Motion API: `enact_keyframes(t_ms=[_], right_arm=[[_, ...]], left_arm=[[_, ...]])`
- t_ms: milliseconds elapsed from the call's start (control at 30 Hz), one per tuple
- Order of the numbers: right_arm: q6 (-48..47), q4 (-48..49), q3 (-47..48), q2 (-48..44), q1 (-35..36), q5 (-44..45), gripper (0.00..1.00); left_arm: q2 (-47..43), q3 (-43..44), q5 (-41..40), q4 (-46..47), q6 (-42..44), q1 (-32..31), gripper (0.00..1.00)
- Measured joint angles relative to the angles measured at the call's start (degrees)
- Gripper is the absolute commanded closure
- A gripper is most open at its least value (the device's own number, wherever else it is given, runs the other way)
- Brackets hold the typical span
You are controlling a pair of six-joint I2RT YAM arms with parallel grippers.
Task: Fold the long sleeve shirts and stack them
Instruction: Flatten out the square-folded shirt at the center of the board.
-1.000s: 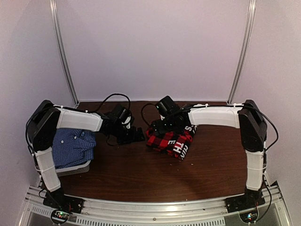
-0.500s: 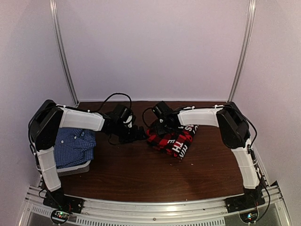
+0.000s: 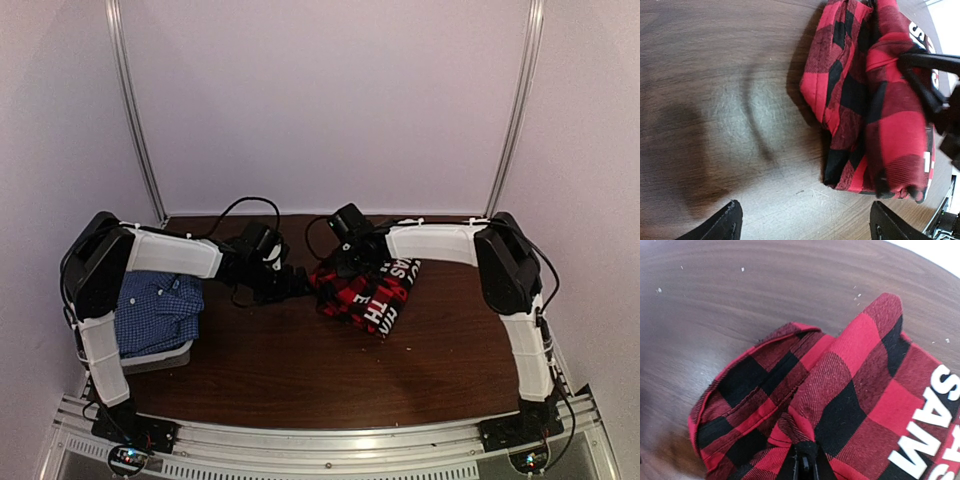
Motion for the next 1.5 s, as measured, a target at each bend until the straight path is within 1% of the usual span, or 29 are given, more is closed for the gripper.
enact_keyframes(t_ms=[67,133,200,300,333,467,600,667,733,900,967,1133,1200,1333,1433,1467,1500], right_arm=[[0.0,0.2,-0.6,-1.4,-0.2,-0.5,0.92],[0.0,0.5,-1.3,-3.3,-0.5,-1.1,0.95],[0.2,0.9,-1.7,-4.6,-0.7,-1.7,0.96],[0.2,1.6,-2.3,-5.4,-0.9,-2.6,0.86],[0.4,1.9,-2.7,-5.6,-1.0,-2.8,0.86],[0.3,2.6,-4.4,-5.9,-1.3,-4.2,0.99],[0.8,2.7,-5.2,-6.6,-1.4,-4.5,1.0],[0.9,3.0,-7.4,-8.8,-1.5,-4.2,1.0],[1.1,3.3,-10.7,-12.4,-1.5,-3.9,1.0],[2.2,3.9,-21.3,-27.0,-1.7,-2.0,1.0],[3.3,4.9,-26.5,-33.3,-1.7,-0.9,1.0],[6.9,6.0,-40.6,-45.7,-1.7,1.4,1.0],[8.9,5.8,-46.8,-49.6,-1.7,2.0,0.98],[12.7,5.2,-56.3,-55.2,-1.8,2.3,0.94],[15.3,5.1,-61.5,-58.4,-1.8,2.1,0.86],[16.1,5.1,-62.7,-59.2,-1.8,1.8,0.81],[16.8,5.0,-64.0,-60.1,-1.8,1.6,0.75]], left_arm=[[0.0,0.0,0.1,0.0,0.0,0.0,0.1],[0.0,0.0,0.3,0.0,0.0,0.0,0.1],[0.0,0.0,0.5,0.0,0.0,0.0,0.11],[0.1,0.2,0.8,0.1,-0.1,0.0,0.1],[0.2,0.2,0.9,0.1,-0.1,0.0,0.1],[1.0,0.9,1.2,0.3,-0.2,0.0,0.11],[2.3,1.8,1.6,0.3,-0.5,0.0,0.14],[3.4,2.9,1.9,0.4,-0.6,0.0,0.17],[4.9,4.3,2.2,0.5,-0.7,0.0,0.19],[8.2,7.5,2.9,0.6,-0.7,-0.5,0.28],[9.6,8.8,3.0,0.7,-0.6,-1.0,0.3],[11.1,10.7,3.3,0.3,-0.7,-2.8,0.35],[11.7,11.6,3.3,0.2,-0.6,-3.6,0.4],[12.7,12.7,2.6,-0.3,-0.7,-5.0,0.55],[13.9,14.2,2.2,-1.0,-0.9,-5.7,0.65],[14.3,14.8,2.0,-1.2,-1.0,-5.9,0.69],[14.6,15.2,1.9,-1.4,-1.0,-6.0,0.73]])
